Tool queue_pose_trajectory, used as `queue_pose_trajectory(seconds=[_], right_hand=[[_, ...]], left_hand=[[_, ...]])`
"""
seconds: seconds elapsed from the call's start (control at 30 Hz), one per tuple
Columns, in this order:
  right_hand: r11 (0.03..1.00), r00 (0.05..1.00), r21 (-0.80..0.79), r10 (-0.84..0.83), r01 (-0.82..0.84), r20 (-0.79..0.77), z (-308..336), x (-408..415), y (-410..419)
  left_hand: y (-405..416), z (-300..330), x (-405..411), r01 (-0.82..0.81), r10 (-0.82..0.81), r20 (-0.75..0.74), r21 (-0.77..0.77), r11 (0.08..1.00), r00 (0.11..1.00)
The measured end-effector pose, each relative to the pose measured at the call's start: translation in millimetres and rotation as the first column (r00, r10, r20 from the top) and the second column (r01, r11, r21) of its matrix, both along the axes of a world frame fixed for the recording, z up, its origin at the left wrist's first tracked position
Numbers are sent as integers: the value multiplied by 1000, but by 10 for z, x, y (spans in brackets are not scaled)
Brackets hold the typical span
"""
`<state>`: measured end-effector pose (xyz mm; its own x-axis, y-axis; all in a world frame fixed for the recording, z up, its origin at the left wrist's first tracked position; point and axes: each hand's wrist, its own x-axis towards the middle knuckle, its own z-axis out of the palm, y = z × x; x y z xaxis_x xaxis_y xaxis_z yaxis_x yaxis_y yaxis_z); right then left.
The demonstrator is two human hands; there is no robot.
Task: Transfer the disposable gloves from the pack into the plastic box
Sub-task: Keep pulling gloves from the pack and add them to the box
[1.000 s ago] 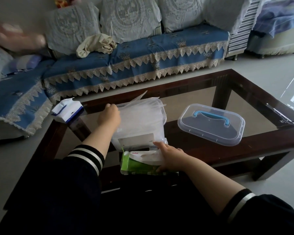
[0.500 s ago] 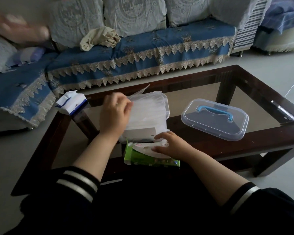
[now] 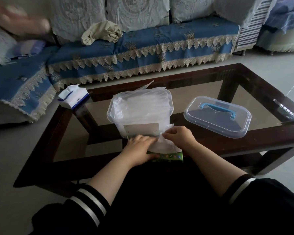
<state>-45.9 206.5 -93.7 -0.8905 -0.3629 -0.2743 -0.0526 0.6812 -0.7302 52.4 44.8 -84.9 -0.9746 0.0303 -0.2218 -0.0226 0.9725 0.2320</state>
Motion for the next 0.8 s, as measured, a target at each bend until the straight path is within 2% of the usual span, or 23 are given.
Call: queue_pose_trajectory(seconds=[0.07,0.17,0.2,0.3,0.43,0.5,0.57,0.63,0.73,0.8], right_hand=[[1000,1000,-22,5,-5,-20,69,54,-9],[975,987,184,139,-123,-75,117,172,-19],[970,977,199,169,-141,-132,98,193,-34],[983,948,3,178,-184,-262,85,264,-90],[938,957,-276,138,-209,-256,132,342,-121],[887,959,-408,112,-214,-259,155,401,-119],[782,972,-601,28,-167,-235,237,470,-112],[617,982,-784,-91,-76,-167,353,501,-77],[458,979,-888,-196,45,-51,464,431,22],[427,984,-897,-171,115,45,475,354,66]], left_hand=[[18,-39,-28,-29,29,4,63,998,1000],[11,-98,-51,-99,102,-11,146,984,995],[4,-118,-49,-110,114,-12,155,982,993],[2,-143,-57,-133,135,0,165,977,991],[30,-158,-109,-156,151,60,93,983,987],[33,-181,-108,-177,174,35,116,977,984],[44,-202,-92,-151,153,-10,103,983,988],[52,-209,-80,-129,131,-35,64,990,991],[40,-138,-51,-103,105,-34,52,993,994],[1,-75,-30,-109,112,-30,86,990,993]])
